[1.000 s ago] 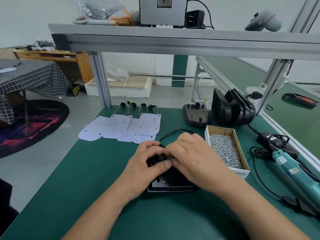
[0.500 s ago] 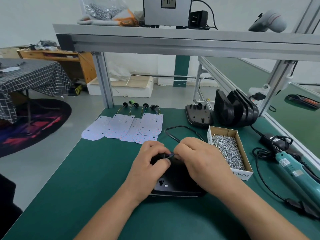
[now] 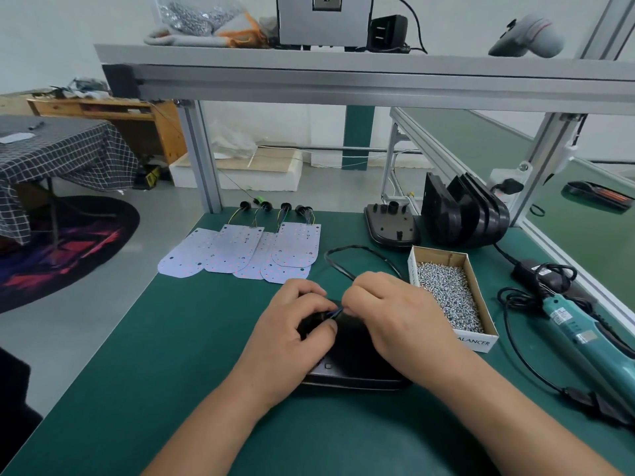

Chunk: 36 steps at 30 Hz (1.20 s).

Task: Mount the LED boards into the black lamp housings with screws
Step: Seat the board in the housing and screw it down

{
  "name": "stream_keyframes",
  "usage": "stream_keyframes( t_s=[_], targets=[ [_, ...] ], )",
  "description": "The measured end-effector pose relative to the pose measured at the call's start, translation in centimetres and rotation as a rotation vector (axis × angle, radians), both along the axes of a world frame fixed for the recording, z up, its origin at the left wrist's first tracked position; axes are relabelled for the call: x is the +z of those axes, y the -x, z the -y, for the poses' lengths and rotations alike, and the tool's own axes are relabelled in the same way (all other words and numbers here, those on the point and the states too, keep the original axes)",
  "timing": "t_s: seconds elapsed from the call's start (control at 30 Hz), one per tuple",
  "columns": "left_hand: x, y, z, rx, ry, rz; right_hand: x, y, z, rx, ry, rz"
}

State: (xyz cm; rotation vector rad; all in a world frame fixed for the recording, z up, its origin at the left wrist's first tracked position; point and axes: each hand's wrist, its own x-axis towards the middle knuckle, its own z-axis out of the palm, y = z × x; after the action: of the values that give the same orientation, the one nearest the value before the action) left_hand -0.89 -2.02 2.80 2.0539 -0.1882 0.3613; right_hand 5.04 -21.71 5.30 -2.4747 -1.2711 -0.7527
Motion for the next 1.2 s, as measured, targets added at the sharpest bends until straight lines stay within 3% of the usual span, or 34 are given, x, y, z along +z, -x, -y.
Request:
stream_keyframes(
  t_s=[0.6,0.77,0.9,1.0,1.2],
  targets=[
    [0.3,0.5,-0.6,-0.018,0.265,-0.188,-0.4,-0.7,0.2,-0.046,-0.072,0.014],
    [0.1,0.1,-0.4,0.006,0.767,-0.274,-0.2,-1.2,0.9,-0.031,-0.128,0.046],
    [0.6,-0.5,0.4,-0.07,1.049,-0.319,-0.3,-0.4,-0.1,-0.026,-0.117,0.122],
    [0.9,-0.3,0.3,-0.122,1.143,-0.345,-0.2,0.1,-0.7,0.005,-0.195,0.166],
    [1.0,0.1,0.0,-0.112,1.173,-0.344,-0.3,0.7,-1.1,0.005,-0.279,0.059]
  ],
)
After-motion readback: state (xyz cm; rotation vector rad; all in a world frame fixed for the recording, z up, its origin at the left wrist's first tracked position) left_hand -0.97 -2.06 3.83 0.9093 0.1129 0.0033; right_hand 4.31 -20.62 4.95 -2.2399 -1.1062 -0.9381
